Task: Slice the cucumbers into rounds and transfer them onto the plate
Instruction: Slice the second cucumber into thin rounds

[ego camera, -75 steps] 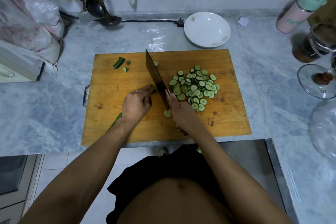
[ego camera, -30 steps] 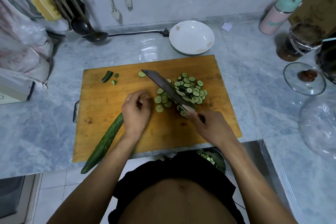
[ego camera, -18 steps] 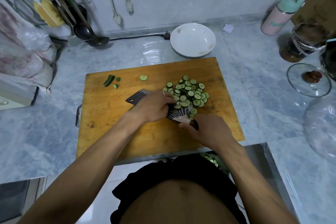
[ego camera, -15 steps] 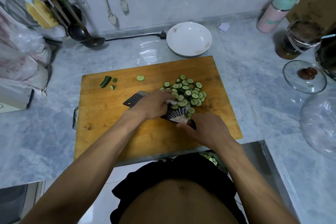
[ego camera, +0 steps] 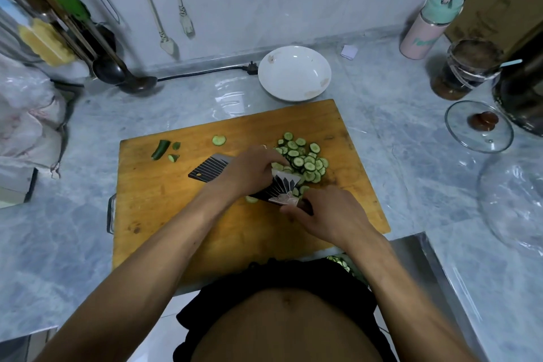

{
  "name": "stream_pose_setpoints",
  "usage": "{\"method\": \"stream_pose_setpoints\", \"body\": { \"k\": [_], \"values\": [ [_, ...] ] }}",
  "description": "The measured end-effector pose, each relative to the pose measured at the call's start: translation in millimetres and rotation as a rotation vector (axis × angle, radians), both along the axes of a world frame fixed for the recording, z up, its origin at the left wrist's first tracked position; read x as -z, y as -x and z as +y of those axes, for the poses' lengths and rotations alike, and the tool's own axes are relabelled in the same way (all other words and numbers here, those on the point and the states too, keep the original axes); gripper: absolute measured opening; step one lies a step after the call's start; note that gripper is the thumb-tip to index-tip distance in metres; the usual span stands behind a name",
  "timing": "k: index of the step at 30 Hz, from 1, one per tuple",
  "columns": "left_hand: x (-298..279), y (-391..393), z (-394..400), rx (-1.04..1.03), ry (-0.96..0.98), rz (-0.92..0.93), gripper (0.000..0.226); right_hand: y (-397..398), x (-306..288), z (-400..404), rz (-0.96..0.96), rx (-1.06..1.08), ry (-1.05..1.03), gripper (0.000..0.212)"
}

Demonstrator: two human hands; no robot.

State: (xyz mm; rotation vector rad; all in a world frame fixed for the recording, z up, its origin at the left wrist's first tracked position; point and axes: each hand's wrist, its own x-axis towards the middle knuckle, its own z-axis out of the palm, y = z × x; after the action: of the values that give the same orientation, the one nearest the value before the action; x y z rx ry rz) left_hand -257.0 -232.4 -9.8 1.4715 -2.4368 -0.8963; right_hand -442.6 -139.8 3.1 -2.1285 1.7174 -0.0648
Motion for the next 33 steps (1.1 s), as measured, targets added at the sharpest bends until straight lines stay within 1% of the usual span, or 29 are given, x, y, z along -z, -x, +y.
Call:
{"method": "stream_pose_setpoints", "body": {
  "k": [3, 4, 6, 8, 9, 11, 13, 14, 17, 20, 21, 23, 24, 26, 28, 30, 31, 33],
  "values": [
    [-2.4, -25.3, -15.4, -0.267, 0.111, 0.016, 0.042, -3.2, 2.1, -2.7, -0.076, 0.048, -0.021, 0.061],
    [-3.0, -37.4, -21.0, -0.358, 0.119, 0.015, 0.037, -2.8, 4.1, -2.3, -0.102, 0.069, -0.025, 0.062],
    [-4.2, -60.7, -31.4, -0.491, 0.081, 0.013, 0.033, 0.3, 7.7, -0.5, -0.135, 0.098, -0.029, 0.060],
    [-0.2, -81.5, -43.9, -0.574, -0.032, 0.010, 0.032, 3.0, 8.3, 1.9, -0.138, 0.097, -0.032, 0.058],
    [4.9, -89.5, -51.5, -0.585, -0.104, 0.003, 0.032, 4.1, 8.0, 2.3, -0.131, 0.093, -0.032, 0.057],
    [13.6, -98.1, -64.4, -0.516, -0.230, -0.071, 0.035, 3.5, 7.2, 0.0, -0.113, 0.085, -0.029, 0.058],
    [20.1, -98.1, -72.5, -0.434, -0.273, -0.150, 0.035, 0.7, 7.4, -4.5, -0.092, 0.080, -0.017, 0.059],
    [22.1, -95.7, -75.2, -0.415, -0.277, -0.158, 0.034, -0.6, 7.5, -6.1, -0.085, 0.082, -0.011, 0.058],
    [22.0, -85.2, -74.9, -0.380, -0.350, -0.100, 0.035, -3.3, 8.0, -7.3, -0.090, 0.088, 0.002, 0.059],
    [20.3, -81.3, -71.0, -0.314, -0.440, -0.026, 0.044, -3.5, 6.5, -4.3, -0.091, 0.088, 0.008, 0.058],
    [21.2, -82.3, -69.3, -0.335, -0.456, 0.031, 0.046, -3.0, 6.9, -3.1, -0.088, 0.089, 0.009, 0.059],
    [25.0, -86.3, -63.0, -0.477, -0.474, 0.228, 0.045, -1.3, 9.4, -0.7, -0.090, 0.093, 0.008, 0.060],
    [27.3, -88.9, -58.9, -0.576, -0.466, 0.343, 0.042, -0.9, 10.4, 0.9, -0.102, 0.097, 0.006, 0.061],
    [31.4, -95.5, -48.6, -0.777, -0.397, 0.510, 0.037, -1.3, 13.2, 5.4, -0.138, 0.105, -0.009, 0.064],
    [37.0, -104.0, -33.7, -0.925, -0.325, 0.613, 0.033, -3.3, 16.6, 11.0, -0.192, 0.112, -0.037, 0.065],
    [43.3, -111.1, -8.3, -0.986, -0.250, 0.594, 0.029, -6.7, 18.1, 16.5, -0.286, 0.144, -0.074, 0.066],
    [48.0, -114.0, 5.6, -0.960, -0.192, 0.525, 0.027, -8.9, 18.4, 18.6, -0.342, 0.166, -0.092, 0.067],
    [54.0, -112.5, 35.5, -0.769, -0.080, 0.304, 0.021, -15.8, 17.2, 21.3, -0.449, 0.211, -0.136, 0.067]
  ]
}}
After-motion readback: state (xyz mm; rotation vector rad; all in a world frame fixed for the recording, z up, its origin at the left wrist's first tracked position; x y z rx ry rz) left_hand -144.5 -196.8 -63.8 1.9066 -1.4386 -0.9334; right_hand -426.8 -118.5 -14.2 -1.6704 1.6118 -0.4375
